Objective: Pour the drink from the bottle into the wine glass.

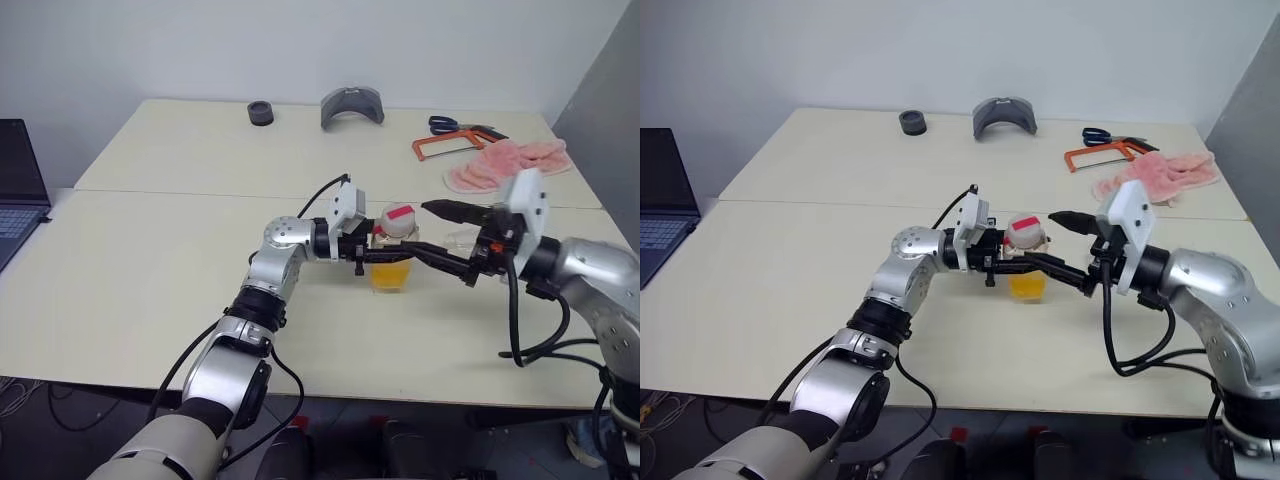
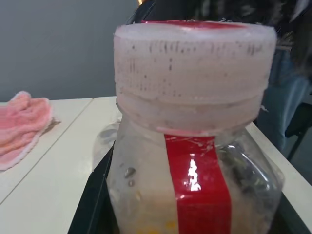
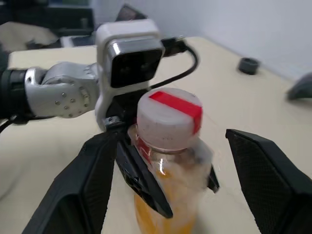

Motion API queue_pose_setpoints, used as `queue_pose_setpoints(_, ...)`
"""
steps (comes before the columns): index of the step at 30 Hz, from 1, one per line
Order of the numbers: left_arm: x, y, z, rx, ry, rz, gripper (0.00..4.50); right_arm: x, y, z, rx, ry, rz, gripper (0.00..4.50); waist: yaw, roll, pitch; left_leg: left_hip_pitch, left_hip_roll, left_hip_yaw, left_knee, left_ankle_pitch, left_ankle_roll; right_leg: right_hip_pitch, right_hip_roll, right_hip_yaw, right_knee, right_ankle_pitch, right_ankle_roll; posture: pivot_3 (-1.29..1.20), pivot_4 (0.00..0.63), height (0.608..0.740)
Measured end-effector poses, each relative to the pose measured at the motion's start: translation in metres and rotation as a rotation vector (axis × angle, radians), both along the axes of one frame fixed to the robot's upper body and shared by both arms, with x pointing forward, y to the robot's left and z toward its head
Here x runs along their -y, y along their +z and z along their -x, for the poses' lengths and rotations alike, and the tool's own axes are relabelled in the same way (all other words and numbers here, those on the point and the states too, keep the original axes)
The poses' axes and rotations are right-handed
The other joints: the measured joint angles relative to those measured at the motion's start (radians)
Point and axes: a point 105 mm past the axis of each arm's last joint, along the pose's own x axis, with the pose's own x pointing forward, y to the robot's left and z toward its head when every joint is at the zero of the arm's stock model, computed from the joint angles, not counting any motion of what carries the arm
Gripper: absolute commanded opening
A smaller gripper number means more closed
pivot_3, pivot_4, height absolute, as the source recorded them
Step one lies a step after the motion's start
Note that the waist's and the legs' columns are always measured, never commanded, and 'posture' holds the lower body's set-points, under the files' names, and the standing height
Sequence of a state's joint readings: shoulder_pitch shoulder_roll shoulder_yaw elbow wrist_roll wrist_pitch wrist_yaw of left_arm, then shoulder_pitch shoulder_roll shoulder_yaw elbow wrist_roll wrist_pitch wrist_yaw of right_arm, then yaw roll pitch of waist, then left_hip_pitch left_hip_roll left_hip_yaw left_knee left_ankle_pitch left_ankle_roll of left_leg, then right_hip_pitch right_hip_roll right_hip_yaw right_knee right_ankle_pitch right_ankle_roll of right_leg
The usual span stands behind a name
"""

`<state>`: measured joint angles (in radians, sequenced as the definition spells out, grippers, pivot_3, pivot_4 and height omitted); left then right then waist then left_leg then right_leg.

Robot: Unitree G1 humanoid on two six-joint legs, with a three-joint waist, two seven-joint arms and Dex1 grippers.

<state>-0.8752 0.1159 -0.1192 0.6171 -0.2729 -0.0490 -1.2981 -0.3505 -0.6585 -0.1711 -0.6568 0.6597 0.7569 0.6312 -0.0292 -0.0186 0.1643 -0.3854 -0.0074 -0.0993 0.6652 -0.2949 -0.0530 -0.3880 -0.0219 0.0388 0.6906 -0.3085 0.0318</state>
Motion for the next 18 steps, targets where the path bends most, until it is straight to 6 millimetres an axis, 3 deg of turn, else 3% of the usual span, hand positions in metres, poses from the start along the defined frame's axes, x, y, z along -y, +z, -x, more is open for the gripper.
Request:
queue_pose_setpoints(9, 0.000, -0.009, -0.010, -0.026, 0.078, 0.002, 1.71, -0.035, -0.008, 0.003, 0.124, -0.352, -0.117, 3.62, -0.006, 0.000, 0.000, 0.002, 0.000, 0.000, 0.001, 0.001, -0.001, -0.001, 0.001, 0.001, 0.004, 0.000, 0.000, 0.00, 0.150, 0.740)
queue_pose_setpoints(18, 0.003, -0.012, -0.011, -0.025, 0.079, -0.009, 1.71, -0.039, -0.019, -0.015, 0.110, -0.488, -0.138, 3.62, -0.004, 0.000, 0.000, 0.002, -0.001, 0.000, 0.001, 0.001, -0.001, -0.001, 0.001, 0.001, 0.004, 0.000, 0.000, 0.00, 0.150, 0.740)
